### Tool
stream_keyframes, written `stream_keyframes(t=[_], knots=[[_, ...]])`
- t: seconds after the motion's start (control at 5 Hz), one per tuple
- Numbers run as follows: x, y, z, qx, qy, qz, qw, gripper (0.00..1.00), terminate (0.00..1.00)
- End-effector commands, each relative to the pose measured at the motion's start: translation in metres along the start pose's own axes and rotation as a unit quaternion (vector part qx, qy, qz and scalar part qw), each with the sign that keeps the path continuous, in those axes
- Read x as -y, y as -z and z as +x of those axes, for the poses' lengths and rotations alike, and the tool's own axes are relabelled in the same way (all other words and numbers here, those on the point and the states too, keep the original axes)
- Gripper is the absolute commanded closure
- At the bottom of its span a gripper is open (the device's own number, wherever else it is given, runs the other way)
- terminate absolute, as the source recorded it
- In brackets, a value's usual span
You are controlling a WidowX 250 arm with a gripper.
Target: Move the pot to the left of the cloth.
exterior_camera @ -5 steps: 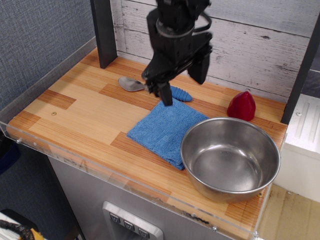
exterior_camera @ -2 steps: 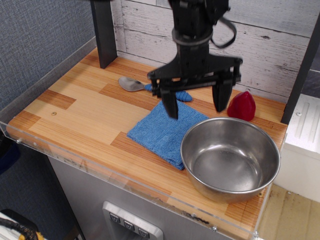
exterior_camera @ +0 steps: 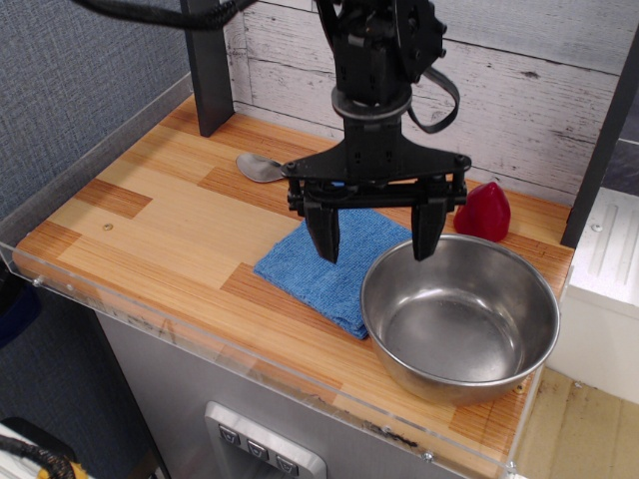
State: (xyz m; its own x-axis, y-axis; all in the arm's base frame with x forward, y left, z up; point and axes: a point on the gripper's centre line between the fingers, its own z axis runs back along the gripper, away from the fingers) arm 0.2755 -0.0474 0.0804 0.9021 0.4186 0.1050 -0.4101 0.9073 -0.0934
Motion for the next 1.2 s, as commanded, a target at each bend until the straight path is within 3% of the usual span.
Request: stream_keyframes(t=[0.0,0.4,0.6,1.0], knots=[[0.003,0.017,0.0,0.006,0.038,0.007,0.9993,0.0,0.0],[0.011,0.038,-0.005,-0.01,0.051,0.023,0.9984,0.0,0.0],[0.013,0.04,-0.007,-0.007,0.054,0.03,0.9981,1.0,0.0],[0.009,0.036,-0.007,0.001,0.048,0.027,0.9985,1.0,0.0]])
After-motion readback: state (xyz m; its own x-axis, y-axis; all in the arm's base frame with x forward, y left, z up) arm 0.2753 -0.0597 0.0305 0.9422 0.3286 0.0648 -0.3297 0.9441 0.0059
